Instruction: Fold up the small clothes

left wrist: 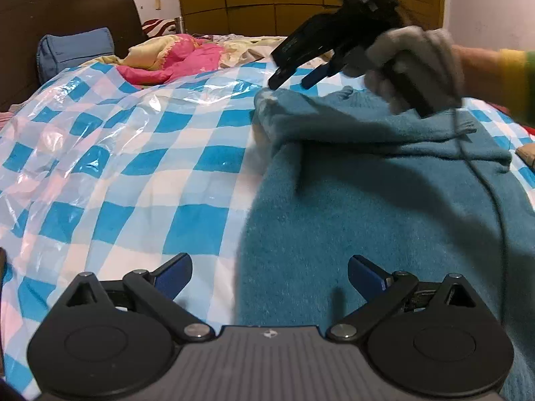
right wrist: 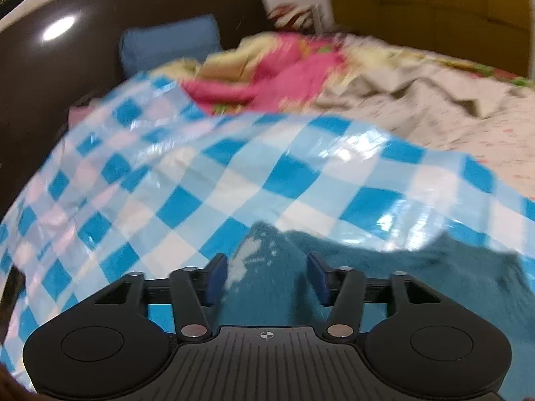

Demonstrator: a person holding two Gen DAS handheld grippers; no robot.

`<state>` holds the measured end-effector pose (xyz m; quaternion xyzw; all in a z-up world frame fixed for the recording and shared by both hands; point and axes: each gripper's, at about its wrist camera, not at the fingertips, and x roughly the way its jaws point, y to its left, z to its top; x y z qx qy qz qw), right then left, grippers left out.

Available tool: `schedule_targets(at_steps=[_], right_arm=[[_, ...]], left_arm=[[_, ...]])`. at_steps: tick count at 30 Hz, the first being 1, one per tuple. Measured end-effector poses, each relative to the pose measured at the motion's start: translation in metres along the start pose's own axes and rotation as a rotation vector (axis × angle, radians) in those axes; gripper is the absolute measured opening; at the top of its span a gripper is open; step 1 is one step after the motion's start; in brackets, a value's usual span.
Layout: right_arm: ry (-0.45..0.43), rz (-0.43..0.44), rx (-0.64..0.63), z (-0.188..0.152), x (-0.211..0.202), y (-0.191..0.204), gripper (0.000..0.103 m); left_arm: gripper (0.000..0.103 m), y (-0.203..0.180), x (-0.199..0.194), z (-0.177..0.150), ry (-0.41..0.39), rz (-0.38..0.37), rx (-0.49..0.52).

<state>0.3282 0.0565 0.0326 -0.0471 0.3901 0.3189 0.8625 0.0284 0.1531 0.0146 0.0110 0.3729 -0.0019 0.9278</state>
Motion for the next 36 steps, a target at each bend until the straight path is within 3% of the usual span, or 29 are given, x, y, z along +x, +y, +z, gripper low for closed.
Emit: schedule_targets(at_steps=[3, 5, 6, 7, 9, 11, 12, 13, 15, 19, 25, 29, 32, 34, 36], right_arm=[[0.043, 0.022, -0.010, 0.005, 0.022, -0.009, 0.056], [0.067, 0.086, 0.035, 0.004, 0.027, -0.015, 0.056], [0.067, 0.098, 0.045, 0.003, 0.026, -0.014, 0.051], [0.063, 0.101, 0.038, 0.001, 0.023, -0.011, 0.036], [0.077, 0.102, 0.028, -0.001, 0.018, -0.006, 0.017], [0.079, 0.087, 0.034, -0.001, 0.010, -0.004, 0.009], [0.068, 0.078, 0.041, 0.001, 0.006, -0.004, 0.006], [0.050, 0.069, 0.054, 0.005, 0.001, -0.005, 0.006], [0.013, 0.039, 0.071, 0.014, -0.002, -0.009, 0.005], [0.019, -0.104, 0.047, 0.019, 0.027, -0.009, 0.004], [0.028, -0.236, 0.021, 0.012, 0.059, -0.001, 0.004], [0.011, -0.264, 0.013, 0.019, 0.042, 0.006, 0.005], [-0.095, -0.318, -0.041, 0.017, 0.005, 0.018, 0.014], [-0.113, -0.265, -0.067, 0.010, -0.023, 0.026, 0.015], [-0.062, -0.129, -0.057, -0.004, -0.047, 0.037, 0.015]], left_arm=[[0.103, 0.003, 0.002, 0.003, -0.008, -0.028, -0.005], [0.103, 0.002, 0.004, 0.004, -0.008, -0.043, -0.003], [0.103, 0.001, 0.005, 0.005, -0.008, -0.044, 0.001], [0.103, 0.000, 0.007, 0.005, -0.006, -0.044, 0.005], [0.103, -0.002, 0.011, 0.004, 0.006, -0.041, 0.015], [0.103, -0.003, 0.015, 0.002, 0.016, -0.037, 0.021], [0.094, -0.004, 0.017, 0.002, 0.022, -0.027, 0.021], [0.081, -0.004, 0.019, 0.002, 0.030, -0.017, 0.021], [0.070, -0.003, 0.021, 0.003, 0.038, -0.025, 0.013], [0.059, -0.008, 0.028, 0.005, 0.046, -0.025, 0.035], [0.058, -0.019, 0.021, -0.006, 0.045, 0.003, 0.144], [0.058, -0.005, 0.009, -0.009, 0.070, -0.018, 0.085], [0.059, 0.007, -0.008, -0.017, 0.088, -0.052, 0.026], [0.061, 0.014, -0.018, -0.024, 0.102, -0.070, -0.004], [0.065, 0.018, -0.024, -0.032, 0.114, -0.069, -0.028]])
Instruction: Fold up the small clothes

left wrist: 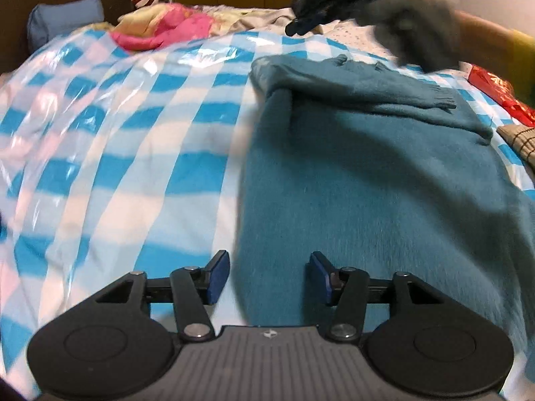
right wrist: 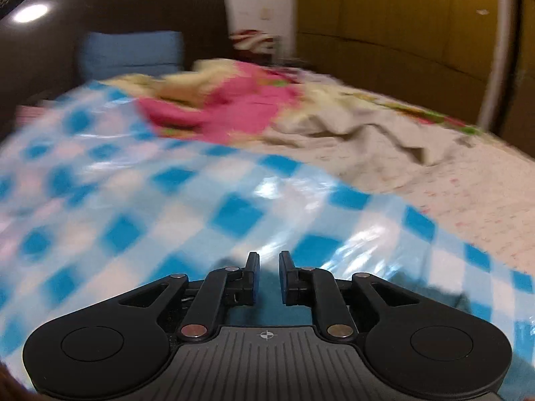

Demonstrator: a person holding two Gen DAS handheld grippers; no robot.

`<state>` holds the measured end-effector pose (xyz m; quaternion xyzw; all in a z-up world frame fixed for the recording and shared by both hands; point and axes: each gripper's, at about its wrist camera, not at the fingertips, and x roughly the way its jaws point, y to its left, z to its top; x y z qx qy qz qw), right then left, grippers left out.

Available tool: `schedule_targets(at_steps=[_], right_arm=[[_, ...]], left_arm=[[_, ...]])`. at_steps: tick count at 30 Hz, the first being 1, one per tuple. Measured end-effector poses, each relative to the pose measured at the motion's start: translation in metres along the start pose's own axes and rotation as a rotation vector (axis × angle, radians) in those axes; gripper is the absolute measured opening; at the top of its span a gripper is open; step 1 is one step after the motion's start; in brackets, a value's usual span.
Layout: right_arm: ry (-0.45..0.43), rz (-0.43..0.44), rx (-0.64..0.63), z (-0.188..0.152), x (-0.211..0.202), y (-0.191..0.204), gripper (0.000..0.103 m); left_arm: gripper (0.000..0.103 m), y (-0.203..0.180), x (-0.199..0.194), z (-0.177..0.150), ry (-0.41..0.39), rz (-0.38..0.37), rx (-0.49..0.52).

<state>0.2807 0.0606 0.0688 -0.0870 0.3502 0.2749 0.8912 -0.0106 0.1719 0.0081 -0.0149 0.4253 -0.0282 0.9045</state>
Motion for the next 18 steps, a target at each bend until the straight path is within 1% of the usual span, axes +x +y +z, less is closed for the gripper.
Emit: schedule_targets(at_steps=[2, 4, 5, 7, 9, 10, 11, 14, 15, 18], right_arm=[[0.089, 0.104, 0.026, -0.021, -0.016, 0.015, 0.016], [0.152, 0.175, 0.022, -0.047, -0.024, 0.033, 0.017], [0.178, 0.204, 0.018, -0.059, -0.024, 0.040, 0.017], [0.247, 0.238, 0.002, -0.090, -0.021, 0.058, 0.017], [0.335, 0.261, 0.051, -0.119, -0.013, 0.066, 0.018], [0.322, 0.257, 0.061, -0.129, -0.017, 0.066, 0.018], [0.308, 0.259, 0.069, -0.133, -0.024, 0.065, 0.018], [0.313, 0.305, 0.199, -0.133, -0.045, 0.047, 0.018], [0.293, 0.291, 0.210, -0.136, -0.058, 0.042, 0.018], [0.224, 0.215, 0.192, -0.151, -0.097, 0.023, 0.018]], left_arm=[[0.068, 0.003, -0.004, -0.004, 0.000, 0.007, -0.032], [0.068, 0.004, -0.007, -0.005, -0.004, 0.005, -0.057], [0.068, 0.003, -0.008, -0.007, -0.003, 0.007, -0.052], [0.068, -0.003, -0.008, -0.011, 0.005, 0.024, -0.016], [0.068, -0.008, -0.012, -0.014, 0.011, 0.037, 0.019], [0.068, -0.010, -0.015, -0.016, 0.013, 0.037, 0.032], [0.068, -0.010, -0.018, -0.017, 0.014, 0.040, 0.038], [0.068, -0.013, -0.026, -0.018, 0.009, 0.051, 0.041], [0.068, -0.014, -0.029, -0.017, 0.006, 0.055, 0.040], [0.068, -0.017, -0.032, -0.017, 0.007, 0.057, 0.039]])
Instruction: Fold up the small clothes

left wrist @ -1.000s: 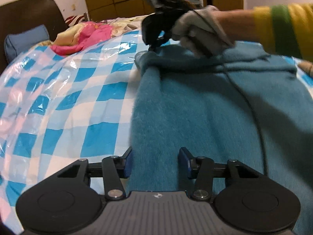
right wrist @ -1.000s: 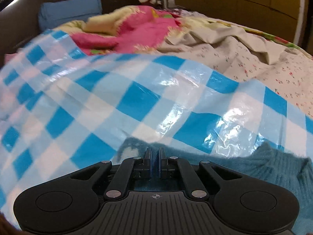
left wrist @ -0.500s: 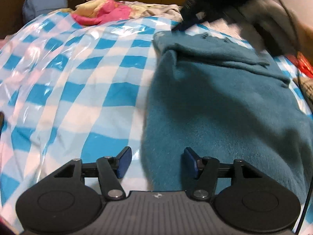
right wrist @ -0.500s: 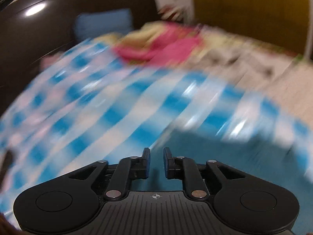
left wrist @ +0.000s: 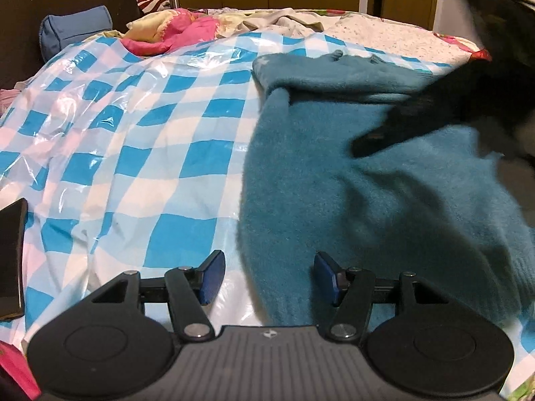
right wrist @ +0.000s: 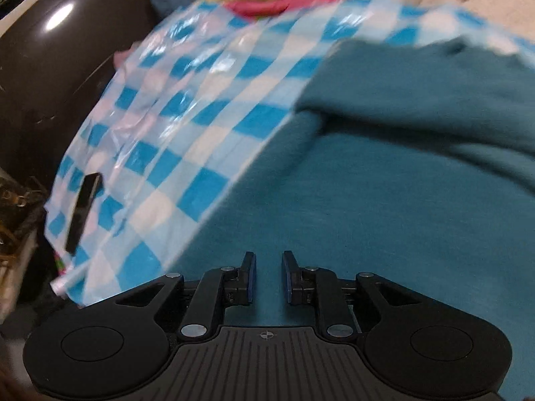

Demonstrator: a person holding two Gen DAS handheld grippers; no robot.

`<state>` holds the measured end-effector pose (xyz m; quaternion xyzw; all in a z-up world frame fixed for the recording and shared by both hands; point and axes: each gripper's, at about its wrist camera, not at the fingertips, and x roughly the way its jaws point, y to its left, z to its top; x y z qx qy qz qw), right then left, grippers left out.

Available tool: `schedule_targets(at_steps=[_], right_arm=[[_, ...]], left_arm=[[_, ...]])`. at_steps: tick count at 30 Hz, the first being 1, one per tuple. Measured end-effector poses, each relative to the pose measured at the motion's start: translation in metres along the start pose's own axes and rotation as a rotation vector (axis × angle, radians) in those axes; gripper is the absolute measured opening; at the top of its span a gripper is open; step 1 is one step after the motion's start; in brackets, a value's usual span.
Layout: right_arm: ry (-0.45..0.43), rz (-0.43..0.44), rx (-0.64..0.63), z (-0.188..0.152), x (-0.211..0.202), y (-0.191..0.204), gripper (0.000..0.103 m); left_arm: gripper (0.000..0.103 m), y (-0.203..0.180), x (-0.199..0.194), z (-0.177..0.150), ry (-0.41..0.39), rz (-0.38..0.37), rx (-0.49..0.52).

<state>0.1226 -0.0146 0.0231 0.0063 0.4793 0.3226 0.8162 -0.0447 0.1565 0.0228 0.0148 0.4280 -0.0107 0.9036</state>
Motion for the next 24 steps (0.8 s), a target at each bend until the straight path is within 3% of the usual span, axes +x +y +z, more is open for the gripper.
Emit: schedule_targets(at_steps=[8, 10, 14, 17, 24], right_arm=[[-0.126, -0.204, 0.241, -0.076, -0.110, -0.090, 0.023], [-0.146, -0.266, 0.301, -0.098, -0.131, -0.107, 0.029], [-0.151, -0.352, 0.398, -0.137, -0.153, -0.131, 0.029], [-0.150, -0.326, 0.459, -0.154, -0.153, -0.138, 0.028], [-0.203, -0.307, 0.513, -0.174, -0.169, -0.152, 0.031]], left_arm=[[0.068, -0.004, 0.000, 0.000, 0.006, -0.015, -0.019], [0.070, -0.002, 0.002, 0.003, -0.005, -0.023, -0.043], [0.074, -0.001, 0.010, 0.007, 0.002, -0.025, -0.080], [0.081, -0.005, 0.019, 0.007, 0.024, -0.024, -0.077], [0.083, -0.017, 0.017, 0.009, 0.030, -0.007, -0.014]])
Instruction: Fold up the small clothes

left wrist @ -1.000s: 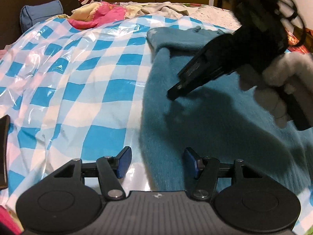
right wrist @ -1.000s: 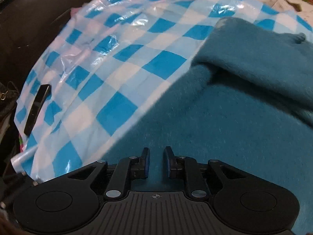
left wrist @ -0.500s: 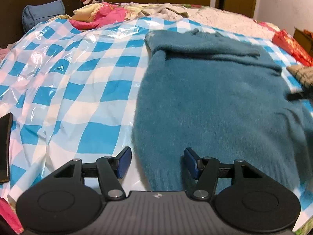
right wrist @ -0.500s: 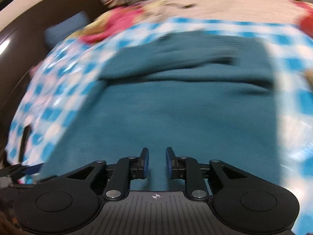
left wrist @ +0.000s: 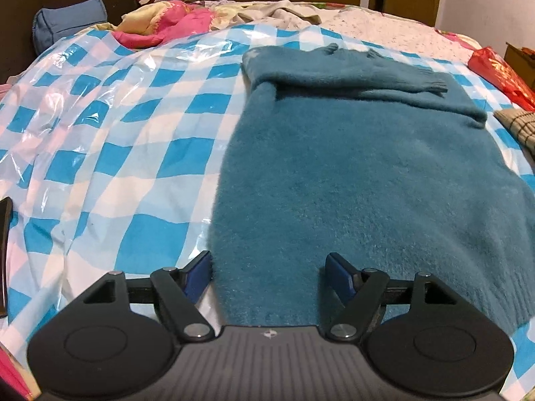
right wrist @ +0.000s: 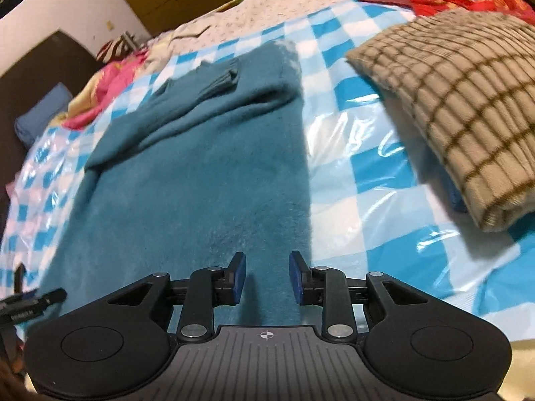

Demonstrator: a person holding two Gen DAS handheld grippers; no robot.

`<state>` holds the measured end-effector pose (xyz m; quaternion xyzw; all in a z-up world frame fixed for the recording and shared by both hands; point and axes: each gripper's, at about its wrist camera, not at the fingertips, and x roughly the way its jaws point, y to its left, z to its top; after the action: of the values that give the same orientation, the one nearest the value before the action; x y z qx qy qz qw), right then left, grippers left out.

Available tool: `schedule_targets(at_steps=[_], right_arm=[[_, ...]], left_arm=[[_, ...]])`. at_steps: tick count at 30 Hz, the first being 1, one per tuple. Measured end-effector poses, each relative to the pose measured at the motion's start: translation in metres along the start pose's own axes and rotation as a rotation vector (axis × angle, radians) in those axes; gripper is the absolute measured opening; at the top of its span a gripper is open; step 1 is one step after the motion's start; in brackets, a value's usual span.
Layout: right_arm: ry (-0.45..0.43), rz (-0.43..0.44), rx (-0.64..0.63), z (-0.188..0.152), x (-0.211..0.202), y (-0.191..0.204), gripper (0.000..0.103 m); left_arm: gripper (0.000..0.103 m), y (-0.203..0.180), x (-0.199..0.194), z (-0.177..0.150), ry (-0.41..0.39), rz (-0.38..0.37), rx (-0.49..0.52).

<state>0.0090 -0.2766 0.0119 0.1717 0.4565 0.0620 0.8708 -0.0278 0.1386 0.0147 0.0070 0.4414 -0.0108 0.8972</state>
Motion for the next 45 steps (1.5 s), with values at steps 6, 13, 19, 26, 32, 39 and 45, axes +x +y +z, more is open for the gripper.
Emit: schedule_targets(at_steps=[6, 13, 19, 26, 32, 39, 45], right_arm=[[0.051, 0.024, -0.007, -0.017, 0.002, -0.005, 0.033], [0.082, 0.113, 0.009, -0.025, 0.001, -0.003, 0.034], [0.124, 0.172, 0.040, -0.022, 0.019, -0.001, 0.034], [0.119, 0.233, 0.154, -0.026, 0.012, -0.014, 0.016], [0.083, 0.362, 0.295, -0.028, -0.003, -0.030, 0.015], [0.046, 0.390, 0.250, -0.019, -0.025, -0.026, 0.014], [0.114, 0.319, 0.211, -0.028, 0.000, -0.019, 0.018]], left_arm=[[0.083, 0.001, 0.008, 0.002, 0.028, -0.015, -0.001], [0.080, 0.008, 0.008, 0.008, 0.033, -0.041, -0.026], [0.084, 0.004, 0.024, 0.011, 0.072, -0.055, -0.020], [0.052, 0.014, 0.011, 0.012, 0.067, -0.092, -0.063], [0.033, 0.028, 0.002, 0.015, 0.057, -0.155, -0.169], [0.026, 0.030, -0.010, 0.015, 0.047, -0.218, -0.203], [0.030, 0.030, 0.005, 0.009, 0.076, -0.183, -0.178]])
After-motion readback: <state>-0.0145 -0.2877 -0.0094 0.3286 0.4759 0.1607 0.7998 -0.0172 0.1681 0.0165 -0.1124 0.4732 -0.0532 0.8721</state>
